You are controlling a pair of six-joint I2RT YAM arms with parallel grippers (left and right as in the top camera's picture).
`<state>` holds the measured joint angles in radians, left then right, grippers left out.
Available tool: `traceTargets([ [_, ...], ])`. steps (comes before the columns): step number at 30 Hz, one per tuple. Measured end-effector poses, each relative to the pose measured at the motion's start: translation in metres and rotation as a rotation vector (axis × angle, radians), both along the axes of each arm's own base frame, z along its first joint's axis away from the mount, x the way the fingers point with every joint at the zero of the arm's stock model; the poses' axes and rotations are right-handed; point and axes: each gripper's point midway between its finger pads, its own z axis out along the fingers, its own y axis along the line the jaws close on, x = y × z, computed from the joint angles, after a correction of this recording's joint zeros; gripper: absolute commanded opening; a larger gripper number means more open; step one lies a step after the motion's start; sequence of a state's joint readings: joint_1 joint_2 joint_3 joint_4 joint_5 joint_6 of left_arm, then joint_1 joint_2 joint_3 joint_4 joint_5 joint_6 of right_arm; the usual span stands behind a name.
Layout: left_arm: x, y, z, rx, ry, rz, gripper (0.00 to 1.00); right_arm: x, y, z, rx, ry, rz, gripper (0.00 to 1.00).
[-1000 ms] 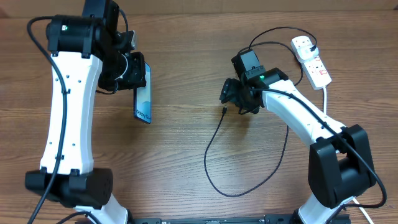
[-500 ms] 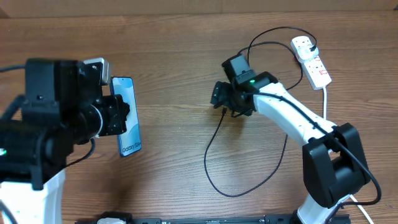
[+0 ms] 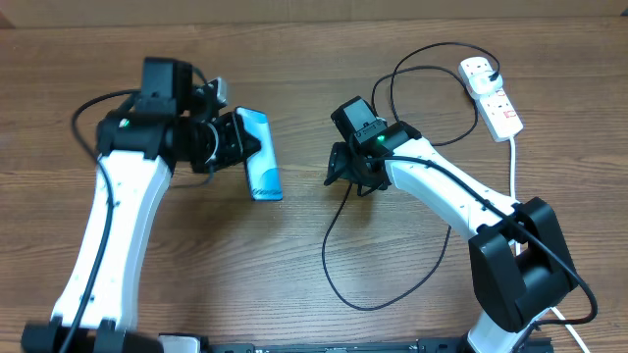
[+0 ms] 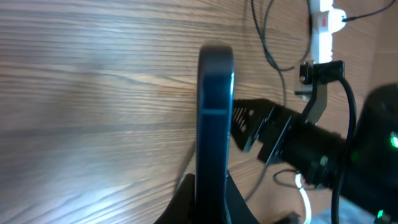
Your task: Plug charger to phone and switch on socket
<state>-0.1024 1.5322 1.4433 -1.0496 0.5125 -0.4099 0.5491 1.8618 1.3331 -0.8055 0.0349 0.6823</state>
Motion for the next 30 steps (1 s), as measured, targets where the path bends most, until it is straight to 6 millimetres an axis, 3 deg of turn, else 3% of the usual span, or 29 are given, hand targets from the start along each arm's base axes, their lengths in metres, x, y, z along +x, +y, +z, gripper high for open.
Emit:
traceTargets([
  [5,0.006,-0.018,-0.022,-0.101,0.092,-0.043,0.05,0.004,-0.002,-0.003,-0.014,-0.012,-0.006,0.58],
  [12,0.008,-0.022,-0.027,-0.166,0.102,-0.093,0.04,0.004,-0.004,-0.032,-0.049,0.034,-0.008,0.57],
  [15,0.014,-0.008,-0.026,-0.179,0.096,-0.056,0.04,0.003,-0.006,-0.041,-0.061,0.053,-0.010,0.52],
  [22,0.020,0.061,-0.029,-0.184,0.117,0.110,0.04,0.005,-0.004,-0.045,-0.057,0.050,-0.015,0.39],
  [25,0.013,0.071,-0.031,-0.180,0.135,0.118,0.04,0.006,-0.004,-0.050,-0.058,0.054,-0.019,0.38],
  [30,0.009,0.071,-0.032,-0.173,0.135,0.092,0.04,0.001,-0.006,-0.055,-0.069,0.082,-0.027,0.37],
])
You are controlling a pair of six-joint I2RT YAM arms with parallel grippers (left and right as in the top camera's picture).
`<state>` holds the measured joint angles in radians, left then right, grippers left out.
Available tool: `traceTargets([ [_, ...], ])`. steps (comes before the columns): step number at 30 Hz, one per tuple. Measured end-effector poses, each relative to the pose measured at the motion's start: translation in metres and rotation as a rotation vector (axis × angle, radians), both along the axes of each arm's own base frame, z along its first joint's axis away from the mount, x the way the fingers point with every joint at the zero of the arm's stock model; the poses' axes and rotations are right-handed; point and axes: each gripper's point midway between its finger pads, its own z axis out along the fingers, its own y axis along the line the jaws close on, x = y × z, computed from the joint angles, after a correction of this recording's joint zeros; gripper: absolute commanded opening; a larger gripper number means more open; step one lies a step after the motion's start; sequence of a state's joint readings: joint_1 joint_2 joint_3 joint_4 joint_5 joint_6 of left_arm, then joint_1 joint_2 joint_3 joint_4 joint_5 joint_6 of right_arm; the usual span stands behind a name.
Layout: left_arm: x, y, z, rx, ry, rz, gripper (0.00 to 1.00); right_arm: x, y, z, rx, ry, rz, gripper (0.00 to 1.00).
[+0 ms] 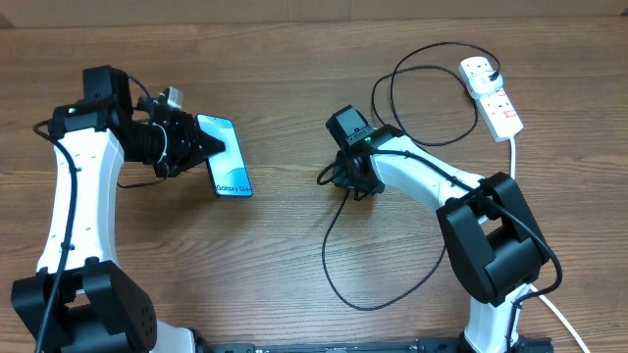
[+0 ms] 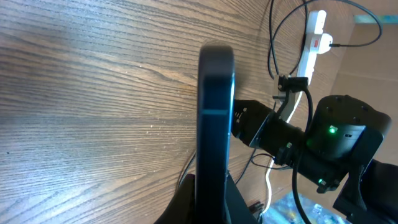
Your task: Plug charger to phone and switch on socket
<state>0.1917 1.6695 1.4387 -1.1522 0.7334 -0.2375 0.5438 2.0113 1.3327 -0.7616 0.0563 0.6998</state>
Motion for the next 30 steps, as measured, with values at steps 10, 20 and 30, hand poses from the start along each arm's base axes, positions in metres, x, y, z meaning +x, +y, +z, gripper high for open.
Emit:
traceTargets([
  [10,0.0000,0.0000,0.0000,0.003,-0.006,-0.007,0.04,0.0001,-0.0011,-0.0009,-0.005,0.001,-0.008,0.27],
  [20,0.0000,0.0000,0.0000,0.003,-0.006,-0.007,0.04,0.0040,-0.0026,-0.0026,-0.017,-0.013,-0.013,0.18],
  [30,-0.0001,0.0000,0.0000,0.002,-0.006,-0.007,0.04,0.0050,-0.0032,-0.0030,-0.021,-0.018,-0.013,0.04],
])
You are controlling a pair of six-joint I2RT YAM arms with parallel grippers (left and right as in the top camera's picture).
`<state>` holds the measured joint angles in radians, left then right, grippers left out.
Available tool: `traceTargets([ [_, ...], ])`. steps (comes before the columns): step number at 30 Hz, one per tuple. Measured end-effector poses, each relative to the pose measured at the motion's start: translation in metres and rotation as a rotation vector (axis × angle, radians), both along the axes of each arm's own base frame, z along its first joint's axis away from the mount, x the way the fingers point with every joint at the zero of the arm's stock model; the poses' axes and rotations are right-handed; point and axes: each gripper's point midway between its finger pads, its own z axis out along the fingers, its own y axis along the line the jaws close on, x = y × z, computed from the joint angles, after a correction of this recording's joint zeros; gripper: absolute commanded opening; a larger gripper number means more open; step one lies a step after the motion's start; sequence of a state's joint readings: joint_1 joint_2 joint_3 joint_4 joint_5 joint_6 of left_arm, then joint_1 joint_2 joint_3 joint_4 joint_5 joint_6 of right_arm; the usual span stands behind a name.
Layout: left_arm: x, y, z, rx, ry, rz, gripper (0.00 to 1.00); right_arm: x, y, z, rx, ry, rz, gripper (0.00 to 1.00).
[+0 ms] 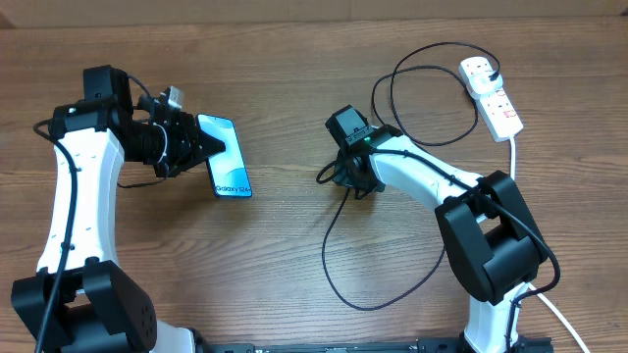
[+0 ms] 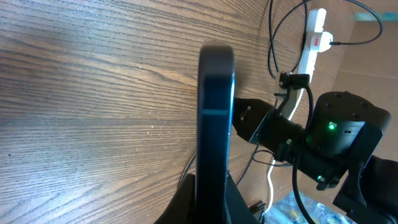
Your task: Plug charger to phone and switch on socket
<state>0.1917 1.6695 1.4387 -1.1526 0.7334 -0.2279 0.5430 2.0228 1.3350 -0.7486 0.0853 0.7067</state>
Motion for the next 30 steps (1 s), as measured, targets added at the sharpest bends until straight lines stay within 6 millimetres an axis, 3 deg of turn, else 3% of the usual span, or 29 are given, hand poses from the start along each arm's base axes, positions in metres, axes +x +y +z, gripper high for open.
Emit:
traceTargets([
  [11,0.000,-0.002,0.001,-0.012,-0.004,-0.004,0.04,-0.001,-0.001,0.001,0.037,0.038,-0.013,0.04],
  [17,0.003,-0.018,0.019,-0.118,-0.108,-0.091,0.04,0.001,0.001,0.011,0.180,0.091,0.000,0.04],
  [20,0.008,-0.028,0.035,-0.203,-0.189,-0.132,0.04,0.004,0.009,0.041,0.329,0.080,0.055,0.04],
  [23,0.015,-0.038,0.056,-0.306,-0.287,-0.173,0.04,0.000,0.024,0.092,0.543,0.041,0.180,0.04],
  [26,0.017,-0.045,0.075,-0.401,-0.354,-0.203,0.04,-0.019,0.038,0.145,0.742,0.016,0.322,0.04],
  [30,0.018,-0.048,0.088,-0.476,-0.369,-0.204,0.04,-0.048,0.054,0.191,0.929,0.014,0.469,0.04],
])
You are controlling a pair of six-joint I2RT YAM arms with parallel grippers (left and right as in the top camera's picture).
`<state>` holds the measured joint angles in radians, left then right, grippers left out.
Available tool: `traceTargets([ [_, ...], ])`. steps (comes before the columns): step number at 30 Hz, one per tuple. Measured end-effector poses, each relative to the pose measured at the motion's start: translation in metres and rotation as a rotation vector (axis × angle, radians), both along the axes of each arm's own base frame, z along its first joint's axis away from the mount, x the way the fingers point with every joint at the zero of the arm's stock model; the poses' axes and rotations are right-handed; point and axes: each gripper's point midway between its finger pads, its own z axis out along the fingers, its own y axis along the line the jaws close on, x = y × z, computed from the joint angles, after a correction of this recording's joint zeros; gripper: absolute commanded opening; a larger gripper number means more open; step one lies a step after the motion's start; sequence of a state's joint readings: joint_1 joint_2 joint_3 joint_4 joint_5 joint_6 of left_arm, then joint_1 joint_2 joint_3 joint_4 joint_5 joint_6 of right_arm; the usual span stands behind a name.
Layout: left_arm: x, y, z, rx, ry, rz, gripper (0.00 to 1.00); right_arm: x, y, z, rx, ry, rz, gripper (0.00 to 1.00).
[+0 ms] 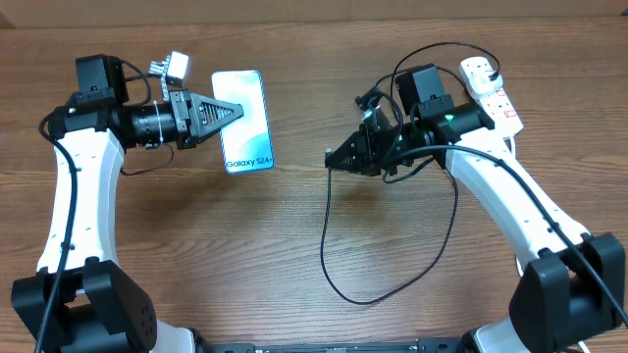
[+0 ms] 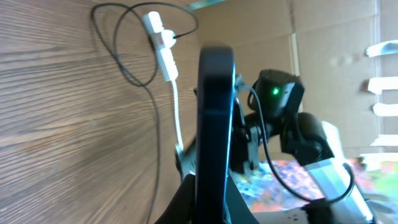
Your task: Plug charger to phone and switch on socket
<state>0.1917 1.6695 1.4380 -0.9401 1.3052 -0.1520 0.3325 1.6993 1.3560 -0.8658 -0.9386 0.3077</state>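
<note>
The phone (image 1: 244, 121), blue-edged with its lit screen facing up, is in my left gripper (image 1: 234, 111), which is shut on its left edge and holds it above the table. In the left wrist view the phone (image 2: 216, 106) shows edge-on between the fingers (image 2: 186, 196). My right gripper (image 1: 332, 159) points left toward the phone, a hand's width away, shut on the end of the black charger cable (image 1: 328, 230), which hangs down from it. The white socket strip (image 1: 492, 93) lies at the far right, also in the left wrist view (image 2: 160, 45).
The black cable loops over the wooden table (image 1: 294, 294) from the socket strip down to the front middle (image 1: 373, 304). A white lead (image 1: 516, 167) runs from the strip toward the right arm's base. A cardboard wall (image 2: 323, 37) stands behind the table.
My left gripper has raised the phone and moved it back and right, its screen now flat to the overhead camera. My right gripper has left the table and now holds the cable end in the air.
At first my left gripper held the phone near the table's middle while my right gripper was down on the cable. Then the phone was farther left, and both arms stayed there. Now phone and cable end are both lifted, facing each other.
</note>
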Motion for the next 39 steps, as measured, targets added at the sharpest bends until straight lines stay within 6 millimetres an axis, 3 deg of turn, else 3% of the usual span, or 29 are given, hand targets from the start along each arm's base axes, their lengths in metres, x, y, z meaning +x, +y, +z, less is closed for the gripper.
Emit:
traceTargets([
  [6,0.002,-0.001,0.008,-0.051,0.034,0.004,0.04,-0.029,0.022,0.030,0.176,0.017,0.141,0.04],
  [13,0.003,-0.002,0.010,-0.074,0.070,0.010,0.04,-0.063,0.054,0.047,0.277,0.005,0.292,0.04],
  [23,0.001,-0.007,0.010,-0.078,0.089,-0.001,0.04,-0.064,0.078,0.069,0.369,-0.058,0.346,0.04],
  [39,0.001,-0.007,0.010,-0.086,0.117,0.006,0.04,-0.064,0.088,0.069,0.348,-0.028,0.323,0.04],
])
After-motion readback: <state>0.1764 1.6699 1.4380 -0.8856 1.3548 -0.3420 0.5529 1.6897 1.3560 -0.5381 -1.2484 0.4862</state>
